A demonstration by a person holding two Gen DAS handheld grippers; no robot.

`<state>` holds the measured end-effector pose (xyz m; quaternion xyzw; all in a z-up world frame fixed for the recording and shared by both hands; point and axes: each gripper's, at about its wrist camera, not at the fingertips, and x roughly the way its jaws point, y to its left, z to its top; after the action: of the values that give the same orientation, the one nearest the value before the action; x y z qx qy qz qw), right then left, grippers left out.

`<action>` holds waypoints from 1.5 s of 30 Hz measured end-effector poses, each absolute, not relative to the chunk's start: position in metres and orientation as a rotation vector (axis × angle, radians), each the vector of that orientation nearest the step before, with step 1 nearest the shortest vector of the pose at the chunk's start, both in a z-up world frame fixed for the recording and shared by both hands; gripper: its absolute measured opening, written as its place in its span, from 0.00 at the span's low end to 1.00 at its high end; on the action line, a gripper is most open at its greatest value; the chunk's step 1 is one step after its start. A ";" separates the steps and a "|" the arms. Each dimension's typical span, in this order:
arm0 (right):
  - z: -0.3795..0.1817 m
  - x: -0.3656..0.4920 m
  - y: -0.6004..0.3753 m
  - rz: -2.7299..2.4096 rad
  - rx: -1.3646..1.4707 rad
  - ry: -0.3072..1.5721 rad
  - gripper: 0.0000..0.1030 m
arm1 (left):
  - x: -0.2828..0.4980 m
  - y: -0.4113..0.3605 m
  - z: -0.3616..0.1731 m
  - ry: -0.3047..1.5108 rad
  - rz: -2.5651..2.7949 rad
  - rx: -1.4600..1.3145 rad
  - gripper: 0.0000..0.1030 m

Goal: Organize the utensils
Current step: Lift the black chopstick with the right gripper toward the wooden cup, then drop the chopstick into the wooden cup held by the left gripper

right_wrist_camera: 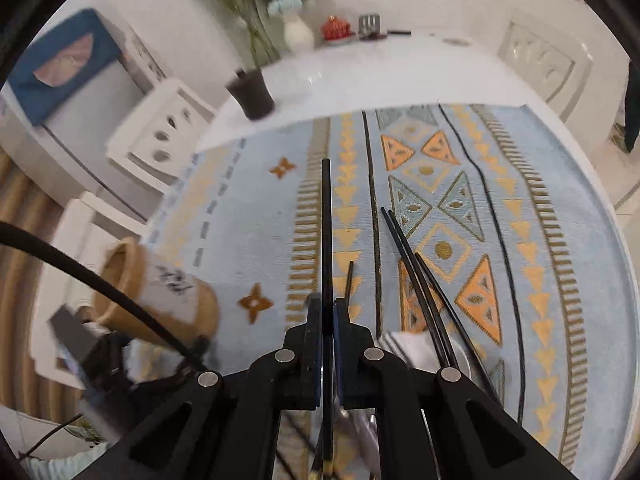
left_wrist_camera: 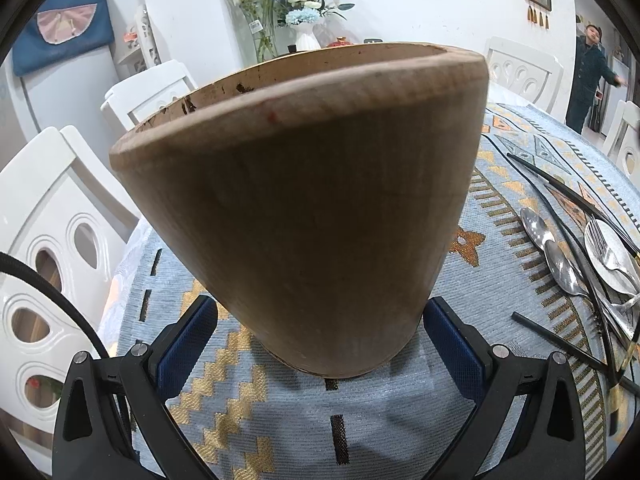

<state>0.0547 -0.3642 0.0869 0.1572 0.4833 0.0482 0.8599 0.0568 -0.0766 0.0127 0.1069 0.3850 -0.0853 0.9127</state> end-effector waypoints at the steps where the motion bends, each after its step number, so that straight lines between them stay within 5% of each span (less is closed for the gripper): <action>1: 0.091 0.047 -0.364 0.106 0.332 1.004 0.04 | 0.057 -0.077 0.013 0.792 -0.174 0.222 1.00; 25: 0.250 0.058 -0.326 0.352 0.389 0.556 0.04 | 0.042 -0.080 0.021 0.724 -0.164 0.227 0.98; 45: 0.202 0.100 -0.245 0.442 0.234 0.691 0.04 | 0.043 -0.082 0.023 0.722 -0.166 0.229 0.95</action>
<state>0.0998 -0.2451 0.2018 0.1136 0.3349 0.2145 0.9105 0.0429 -0.0824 0.0230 0.1114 0.3519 -0.0808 0.9259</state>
